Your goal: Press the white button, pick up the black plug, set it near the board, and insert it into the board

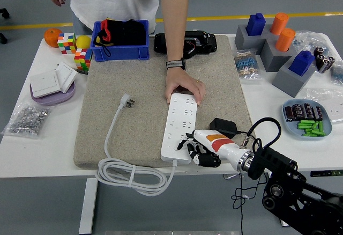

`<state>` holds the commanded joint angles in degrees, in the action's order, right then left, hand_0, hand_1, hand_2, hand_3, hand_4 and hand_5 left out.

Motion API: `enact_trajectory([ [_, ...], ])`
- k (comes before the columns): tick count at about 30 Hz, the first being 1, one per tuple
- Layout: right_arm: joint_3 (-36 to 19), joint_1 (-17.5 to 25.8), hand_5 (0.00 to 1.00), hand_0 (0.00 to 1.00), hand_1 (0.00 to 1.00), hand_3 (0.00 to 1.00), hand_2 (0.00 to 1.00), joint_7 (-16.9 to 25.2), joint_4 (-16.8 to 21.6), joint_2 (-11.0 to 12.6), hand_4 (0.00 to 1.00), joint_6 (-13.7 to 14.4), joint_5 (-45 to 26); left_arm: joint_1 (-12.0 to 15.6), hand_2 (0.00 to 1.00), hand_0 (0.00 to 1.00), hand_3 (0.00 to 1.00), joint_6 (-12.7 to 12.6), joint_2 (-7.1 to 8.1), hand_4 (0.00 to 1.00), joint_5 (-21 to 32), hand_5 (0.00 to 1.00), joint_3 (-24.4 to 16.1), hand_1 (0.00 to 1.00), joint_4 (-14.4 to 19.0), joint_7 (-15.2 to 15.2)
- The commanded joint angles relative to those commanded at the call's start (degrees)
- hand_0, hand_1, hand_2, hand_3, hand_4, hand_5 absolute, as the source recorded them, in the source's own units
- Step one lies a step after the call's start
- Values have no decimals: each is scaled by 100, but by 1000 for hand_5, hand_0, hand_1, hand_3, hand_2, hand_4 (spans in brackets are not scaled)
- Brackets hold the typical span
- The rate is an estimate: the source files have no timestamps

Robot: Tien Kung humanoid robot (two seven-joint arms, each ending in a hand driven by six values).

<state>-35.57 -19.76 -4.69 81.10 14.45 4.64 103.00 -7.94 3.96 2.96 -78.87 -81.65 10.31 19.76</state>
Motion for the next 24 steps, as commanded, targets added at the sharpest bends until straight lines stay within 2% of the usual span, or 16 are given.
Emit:
enact_trajectory([
  [7,61,-26,2,2,2,595,134,86,-33,17,187,50,38,-1,668,774,736,1,0,661,1,538,-6,710,0,-2],
  [20,214,-142,2,2,2,587,135,316,-260,52,180,331,151,-14,668,774,736,1,0,661,0,538,-16,711,0,0],
  [24,245,-151,2,2,2,581,134,343,-336,59,178,329,132,-11,668,774,736,1,-2,661,-4,538,-21,709,0,1],
])
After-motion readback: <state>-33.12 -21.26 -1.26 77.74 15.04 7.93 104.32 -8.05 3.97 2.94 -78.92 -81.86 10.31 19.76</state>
